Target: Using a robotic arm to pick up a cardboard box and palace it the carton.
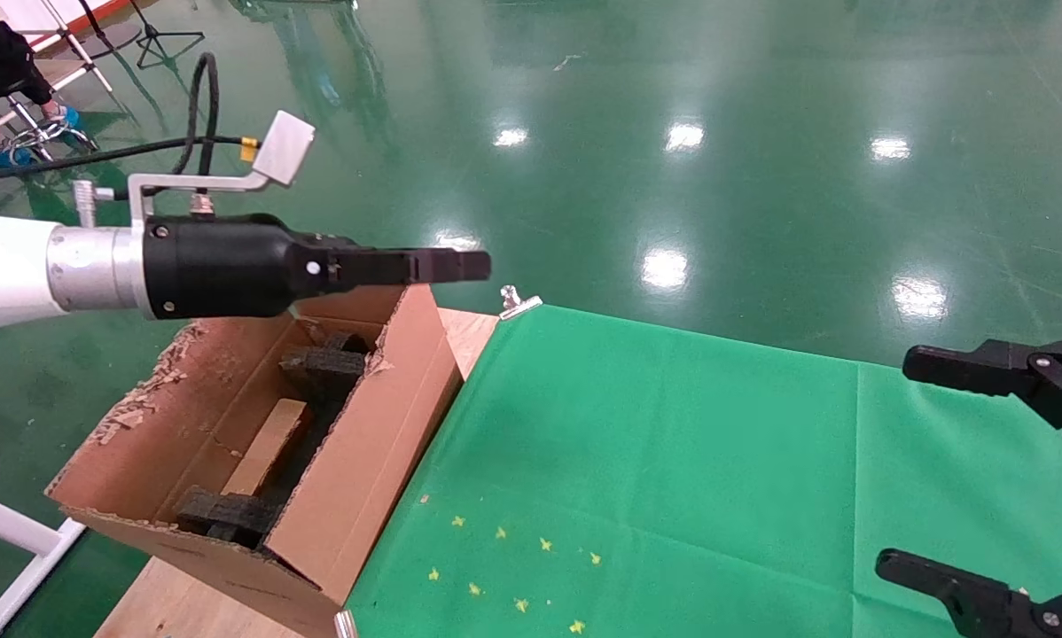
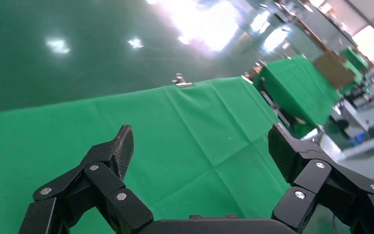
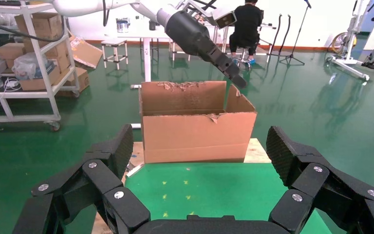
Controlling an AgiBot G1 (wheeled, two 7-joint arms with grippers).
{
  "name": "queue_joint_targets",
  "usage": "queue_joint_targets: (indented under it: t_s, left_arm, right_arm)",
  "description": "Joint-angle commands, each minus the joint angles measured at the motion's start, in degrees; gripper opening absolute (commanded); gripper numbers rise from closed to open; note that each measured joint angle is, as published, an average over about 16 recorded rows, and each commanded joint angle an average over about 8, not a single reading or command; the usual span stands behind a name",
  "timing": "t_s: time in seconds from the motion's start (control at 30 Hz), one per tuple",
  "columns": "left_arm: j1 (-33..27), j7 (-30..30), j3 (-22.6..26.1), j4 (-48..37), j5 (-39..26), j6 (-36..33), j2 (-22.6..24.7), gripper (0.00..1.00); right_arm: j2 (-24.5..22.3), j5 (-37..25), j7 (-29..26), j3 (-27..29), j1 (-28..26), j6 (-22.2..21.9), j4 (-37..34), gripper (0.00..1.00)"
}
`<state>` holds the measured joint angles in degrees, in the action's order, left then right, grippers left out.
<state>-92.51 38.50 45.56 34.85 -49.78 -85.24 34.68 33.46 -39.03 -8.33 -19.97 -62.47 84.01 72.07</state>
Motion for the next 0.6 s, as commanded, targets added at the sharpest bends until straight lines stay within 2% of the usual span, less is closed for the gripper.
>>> queue_joint_targets:
  t_s: [0.03,0.6]
  left_arm:
    - [1.5,-1.3,-1.4,1.9,0.4,0.0,0.0,1.0]
    - [14.3,-12.8,-13.6,17.9,3.7,-0.2,0.2,1.0]
  right_arm:
    - [0.0,0.0,0.0,0.0,0.0,0.0,0.0,1.0]
    - [0.0,0.0,0.0,0.0,0.0,0.0,0.0,1.0]
